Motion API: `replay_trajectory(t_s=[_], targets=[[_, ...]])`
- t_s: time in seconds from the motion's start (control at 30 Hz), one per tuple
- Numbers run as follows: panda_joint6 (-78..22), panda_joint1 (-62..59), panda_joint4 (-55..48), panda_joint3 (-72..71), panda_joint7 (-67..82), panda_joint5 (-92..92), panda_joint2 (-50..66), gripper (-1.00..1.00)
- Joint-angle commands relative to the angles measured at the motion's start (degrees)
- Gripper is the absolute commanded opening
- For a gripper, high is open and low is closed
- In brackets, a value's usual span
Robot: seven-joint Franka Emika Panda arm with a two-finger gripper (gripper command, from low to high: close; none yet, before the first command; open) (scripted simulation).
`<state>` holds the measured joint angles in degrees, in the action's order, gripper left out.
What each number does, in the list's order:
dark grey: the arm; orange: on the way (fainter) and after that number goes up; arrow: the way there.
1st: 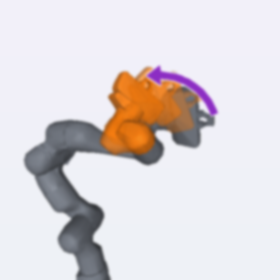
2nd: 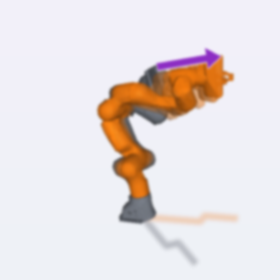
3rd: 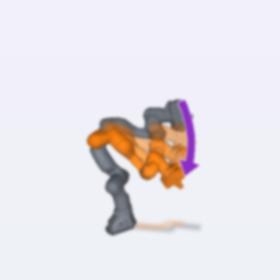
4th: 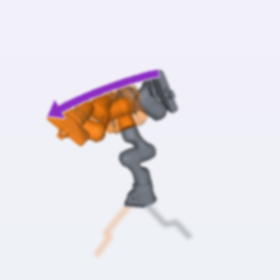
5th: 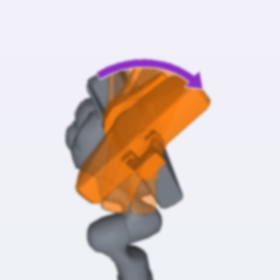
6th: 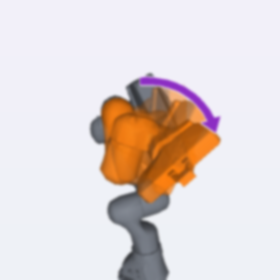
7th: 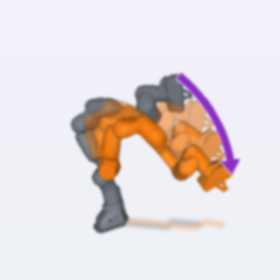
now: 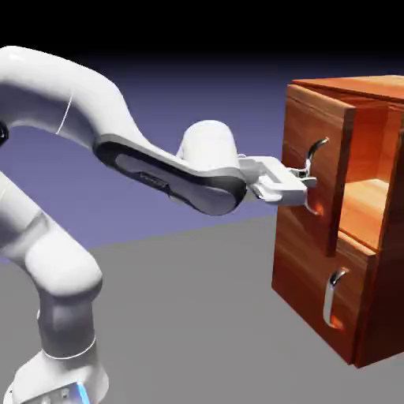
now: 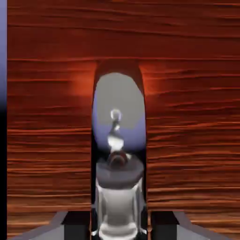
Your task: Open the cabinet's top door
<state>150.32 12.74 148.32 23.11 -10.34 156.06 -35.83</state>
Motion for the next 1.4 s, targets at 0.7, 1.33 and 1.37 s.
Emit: replay_trajectory(t_s=[0.7,1.33,1.37], targets=[[-23.9,-6.7,16.0,-31.0,26.6,-54.8,-15.8,-1.00],[-67.7,-8.1,-2.4,-65.5,27.5,-94.7,2.4,-1.00],[-70.2,-9.1,-4.3,-67.3,27.0,-95.8,4.2,-1.00]])
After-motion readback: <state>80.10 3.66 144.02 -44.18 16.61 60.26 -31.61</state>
